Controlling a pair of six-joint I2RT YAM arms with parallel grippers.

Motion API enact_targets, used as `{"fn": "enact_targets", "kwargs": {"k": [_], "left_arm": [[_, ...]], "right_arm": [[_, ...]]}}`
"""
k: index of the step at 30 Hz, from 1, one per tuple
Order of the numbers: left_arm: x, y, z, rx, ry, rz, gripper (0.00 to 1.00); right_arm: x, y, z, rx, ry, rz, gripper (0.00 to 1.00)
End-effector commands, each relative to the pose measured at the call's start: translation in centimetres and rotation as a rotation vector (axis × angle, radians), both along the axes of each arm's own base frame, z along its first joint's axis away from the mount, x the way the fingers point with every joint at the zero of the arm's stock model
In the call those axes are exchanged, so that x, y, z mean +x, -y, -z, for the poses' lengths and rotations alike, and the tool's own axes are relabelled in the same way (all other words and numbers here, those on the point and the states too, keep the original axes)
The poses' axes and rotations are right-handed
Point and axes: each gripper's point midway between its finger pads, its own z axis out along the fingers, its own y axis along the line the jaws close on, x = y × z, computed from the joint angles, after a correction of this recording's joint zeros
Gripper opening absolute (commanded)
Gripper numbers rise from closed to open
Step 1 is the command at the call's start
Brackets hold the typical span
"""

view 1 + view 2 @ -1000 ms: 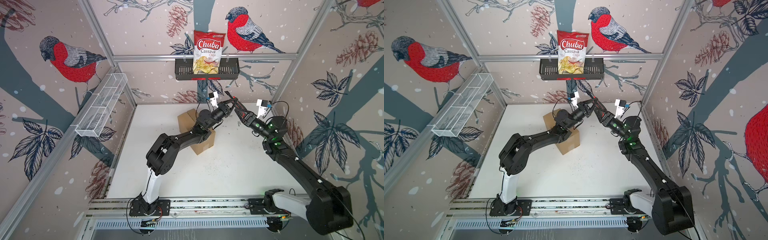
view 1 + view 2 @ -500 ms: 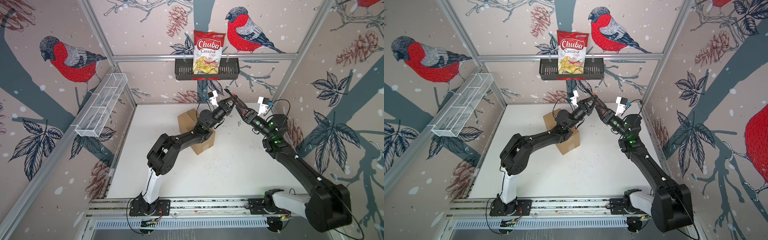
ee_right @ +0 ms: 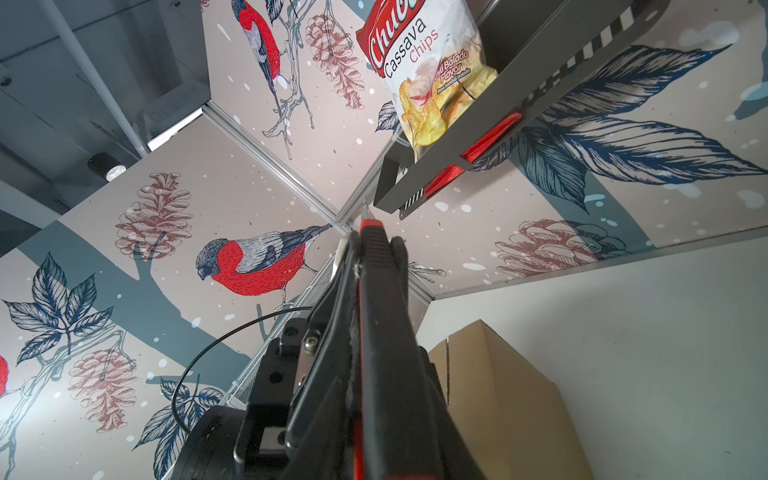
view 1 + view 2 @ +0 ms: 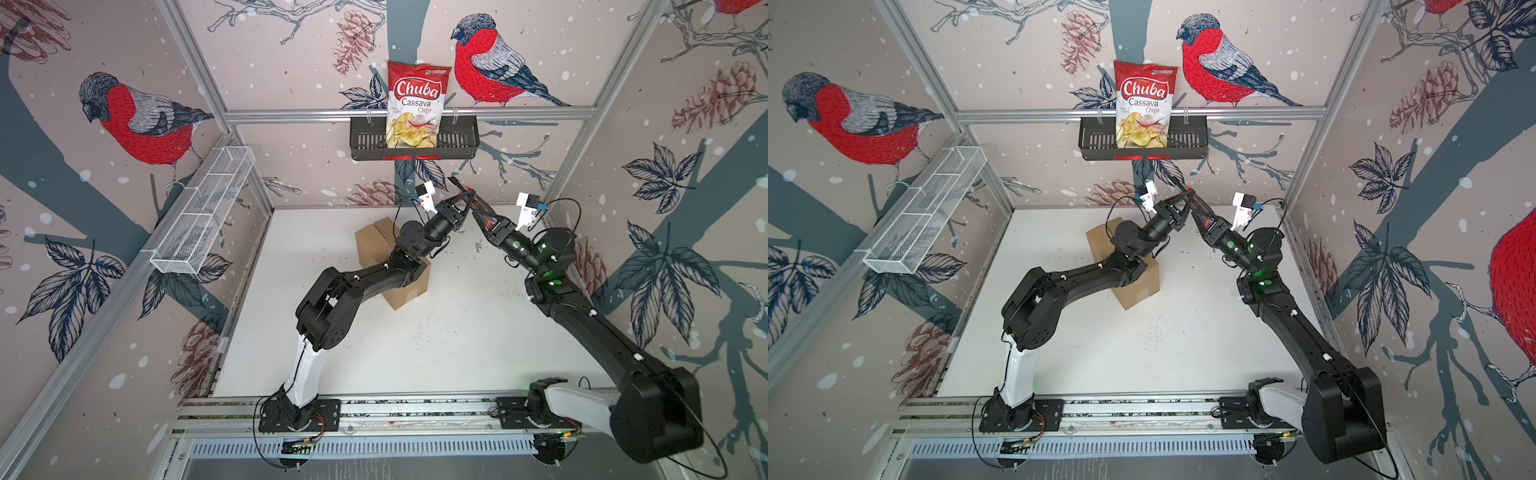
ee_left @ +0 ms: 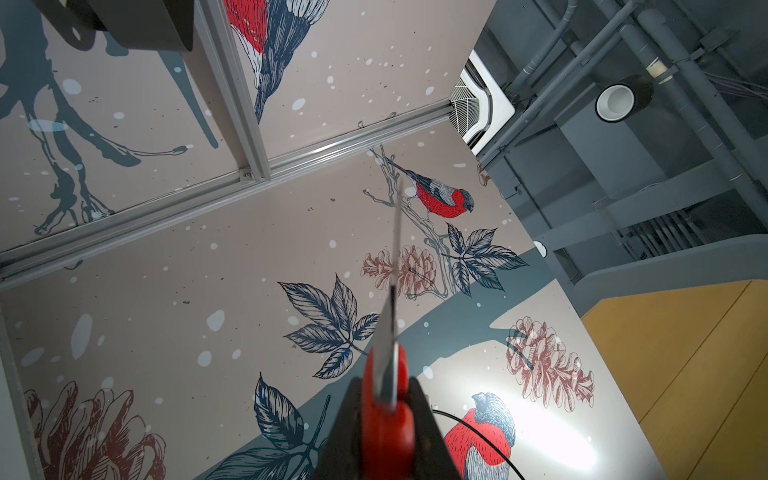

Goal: Unpack the express box

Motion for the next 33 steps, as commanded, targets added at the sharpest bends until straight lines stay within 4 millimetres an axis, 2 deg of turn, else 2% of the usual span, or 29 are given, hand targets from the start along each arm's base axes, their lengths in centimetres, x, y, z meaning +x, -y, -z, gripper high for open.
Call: {"fn": "enact_targets", "kwargs": {"k": [1, 14, 18, 21, 30, 33], "left_arm": [[-3.4, 3.0, 1.7, 0.097, 0.041, 0.169, 0.00], [-3.2, 3.3, 1.9, 0.101, 0.041, 0.170, 0.02], [-3.1, 3.3, 1.5, 0.100, 0.052, 0.167, 0.06], [-3.2, 3.2, 1.2, 0.102, 0.066, 0.162, 0.10], [-3.3, 2.5, 0.2, 0.131, 0.114, 0.135, 0.33], [-3.6, 2.3, -0.1, 0.141, 0.131, 0.126, 0.36]], "right_arm": [[-0.5, 0.0, -2.3, 0.027, 0.083, -0.007, 0.18], [-0.5, 0.1, -2.0, 0.020, 0.078, -0.003, 0.00], [-0.6, 0.2, -1.7, 0.016, 0.070, 0.000, 0.00], [-0.7, 0.4, -1.7, 0.011, 0.070, 0.011, 0.00], [-0.8, 1.2, -1.1, -0.042, 0.046, 0.071, 0.00], [-0.8, 1.5, -1.0, -0.063, 0.039, 0.091, 0.00]]}}
